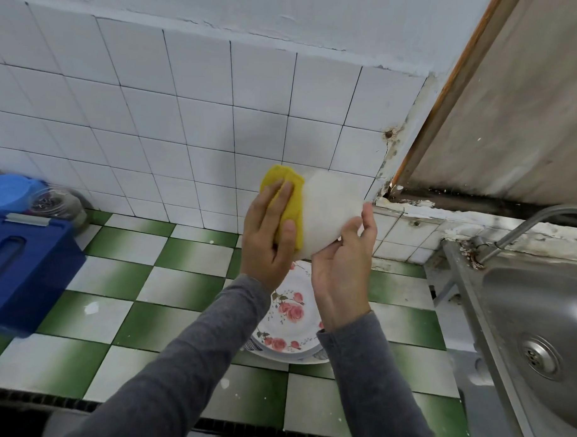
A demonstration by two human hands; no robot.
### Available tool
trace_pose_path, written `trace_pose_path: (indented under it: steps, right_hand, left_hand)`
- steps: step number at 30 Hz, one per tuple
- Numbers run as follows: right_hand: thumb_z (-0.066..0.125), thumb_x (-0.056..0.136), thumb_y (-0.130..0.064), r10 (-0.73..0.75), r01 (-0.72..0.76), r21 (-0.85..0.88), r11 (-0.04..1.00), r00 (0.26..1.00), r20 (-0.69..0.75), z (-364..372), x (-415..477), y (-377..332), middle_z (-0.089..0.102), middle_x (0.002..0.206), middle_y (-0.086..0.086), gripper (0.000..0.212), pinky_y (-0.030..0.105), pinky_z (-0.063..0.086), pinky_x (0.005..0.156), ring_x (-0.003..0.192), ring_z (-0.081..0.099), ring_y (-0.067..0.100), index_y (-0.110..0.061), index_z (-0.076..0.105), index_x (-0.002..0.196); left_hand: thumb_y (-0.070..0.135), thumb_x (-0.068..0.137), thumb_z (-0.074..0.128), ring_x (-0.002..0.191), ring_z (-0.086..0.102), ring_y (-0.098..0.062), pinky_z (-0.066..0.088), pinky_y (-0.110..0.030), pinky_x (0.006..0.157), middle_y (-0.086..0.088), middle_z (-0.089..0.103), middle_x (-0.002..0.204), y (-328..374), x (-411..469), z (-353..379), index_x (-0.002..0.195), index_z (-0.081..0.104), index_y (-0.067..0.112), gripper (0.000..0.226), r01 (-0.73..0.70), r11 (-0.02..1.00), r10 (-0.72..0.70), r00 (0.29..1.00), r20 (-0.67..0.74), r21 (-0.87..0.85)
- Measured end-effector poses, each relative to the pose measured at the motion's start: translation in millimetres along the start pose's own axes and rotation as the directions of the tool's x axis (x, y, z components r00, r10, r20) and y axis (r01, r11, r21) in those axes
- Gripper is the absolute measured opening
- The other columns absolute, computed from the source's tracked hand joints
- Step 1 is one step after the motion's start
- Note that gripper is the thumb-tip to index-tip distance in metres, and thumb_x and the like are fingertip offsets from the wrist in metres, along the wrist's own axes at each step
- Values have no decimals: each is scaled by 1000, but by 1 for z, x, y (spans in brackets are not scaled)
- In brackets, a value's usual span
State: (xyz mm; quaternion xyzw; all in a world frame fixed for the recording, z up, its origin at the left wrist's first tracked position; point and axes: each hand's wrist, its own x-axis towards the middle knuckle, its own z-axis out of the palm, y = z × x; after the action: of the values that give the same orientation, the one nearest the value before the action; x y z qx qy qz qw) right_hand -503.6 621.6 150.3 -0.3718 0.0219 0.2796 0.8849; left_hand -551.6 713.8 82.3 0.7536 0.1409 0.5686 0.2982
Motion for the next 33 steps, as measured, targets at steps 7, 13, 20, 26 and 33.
trace_pose_path:
  steps: [7, 13, 20, 26, 33]
  right_hand:
    - [40, 109, -20, -45, 76, -362, 929, 995, 94, -5, 0, 0, 68, 123, 4, 32, 42, 60, 85, 106, 70, 21, -37, 61, 125]
    - [42, 106, -9, -60, 106, -488, 867, 992, 109, -22, 10, -23, 69, 125, 0, 33, 25, 57, 80, 111, 66, 17, -22, 71, 115]
    - [40, 104, -5, -4, 45, -350, 936, 993, 118, -37, 16, -40, 76, 104, -3, 31, 20, 56, 72, 93, 70, 8, -14, 69, 112]
    - [44, 100, -5, 85, -73, -131, 989, 993, 87, -49, 21, -44, 75, 111, 1, 32, 39, 53, 97, 104, 68, 19, -9, 73, 114]
    - [42, 101, -8, -75, 81, -175, 981, 996, 42, -52, 19, -24, 73, 117, -1, 30, 24, 58, 79, 102, 70, 9, -11, 64, 122]
  left_hand:
    - [25, 98, 48, 129, 52, -23, 44, -43, 108, -6, 56, 139, 6, 26, -11, 134, 61, 13, 41, -137, 988, 114, 957, 266, 70]
    - [36, 98, 45, 124, 52, -2, 42, -23, 106, 12, 59, 135, -1, 35, -25, 135, 56, 32, 40, 165, 984, -121, 900, 418, -71]
    - [41, 95, 47, 119, 57, 5, 46, -13, 93, 32, 61, 124, -1, 28, -34, 128, 56, 38, 35, 552, 794, -417, 800, 432, -256]
    - [37, 95, 42, 124, 56, -1, 48, -22, 100, 27, 62, 127, -1, 27, -35, 127, 57, 39, 36, 665, 664, -519, 739, 430, -342]
    - [57, 91, 47, 130, 53, -8, 47, -30, 106, 15, 56, 142, 2, 11, -38, 131, 53, 46, 43, 692, 638, -562, 718, 411, -337]
